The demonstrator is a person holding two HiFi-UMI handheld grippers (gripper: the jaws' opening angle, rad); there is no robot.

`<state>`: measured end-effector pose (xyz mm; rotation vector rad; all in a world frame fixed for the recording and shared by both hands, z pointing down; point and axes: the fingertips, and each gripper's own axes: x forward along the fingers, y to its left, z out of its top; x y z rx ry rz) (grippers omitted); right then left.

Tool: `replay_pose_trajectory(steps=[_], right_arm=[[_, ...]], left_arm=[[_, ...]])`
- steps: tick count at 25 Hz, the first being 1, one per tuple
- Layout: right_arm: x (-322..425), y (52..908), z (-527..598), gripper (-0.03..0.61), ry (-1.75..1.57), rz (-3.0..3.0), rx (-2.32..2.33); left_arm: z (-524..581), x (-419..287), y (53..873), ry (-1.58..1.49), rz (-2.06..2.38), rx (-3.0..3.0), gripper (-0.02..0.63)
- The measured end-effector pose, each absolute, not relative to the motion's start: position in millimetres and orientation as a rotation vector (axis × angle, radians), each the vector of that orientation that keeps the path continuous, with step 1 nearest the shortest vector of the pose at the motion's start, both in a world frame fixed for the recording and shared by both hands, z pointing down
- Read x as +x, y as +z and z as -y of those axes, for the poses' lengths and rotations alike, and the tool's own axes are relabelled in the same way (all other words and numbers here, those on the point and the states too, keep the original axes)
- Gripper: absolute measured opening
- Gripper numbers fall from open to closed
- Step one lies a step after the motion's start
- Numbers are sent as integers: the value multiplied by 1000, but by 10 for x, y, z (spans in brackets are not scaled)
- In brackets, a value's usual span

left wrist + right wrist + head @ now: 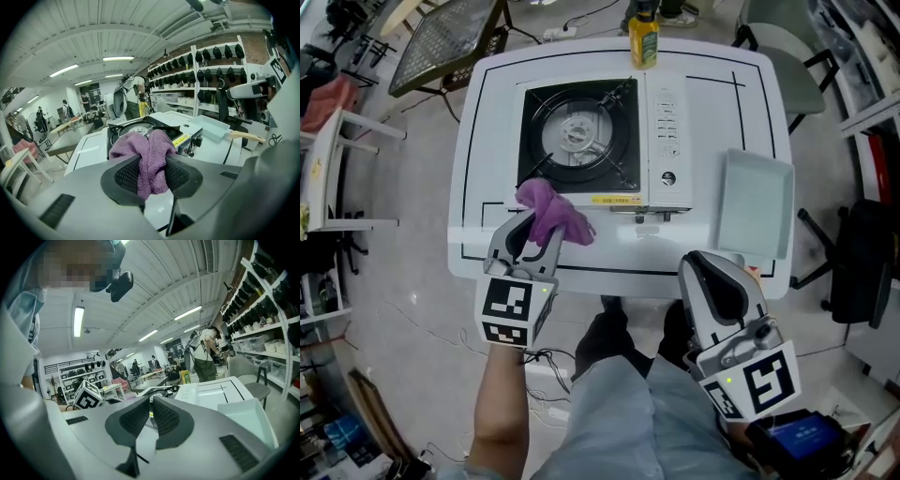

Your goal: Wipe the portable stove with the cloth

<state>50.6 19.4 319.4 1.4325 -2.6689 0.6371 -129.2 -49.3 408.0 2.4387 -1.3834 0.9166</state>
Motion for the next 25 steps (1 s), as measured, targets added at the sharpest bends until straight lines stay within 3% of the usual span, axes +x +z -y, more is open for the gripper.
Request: replay_pose_trajectory(steps=[13, 25], right_arm=[[1143, 3143, -258, 54, 628, 2627, 1559], [2173, 3127, -407, 54, 590, 2507, 1763]], left_arm=[[456, -552, 4112, 954, 1243, 2486, 141], [428, 233, 4185, 995, 1143, 2521, 143]])
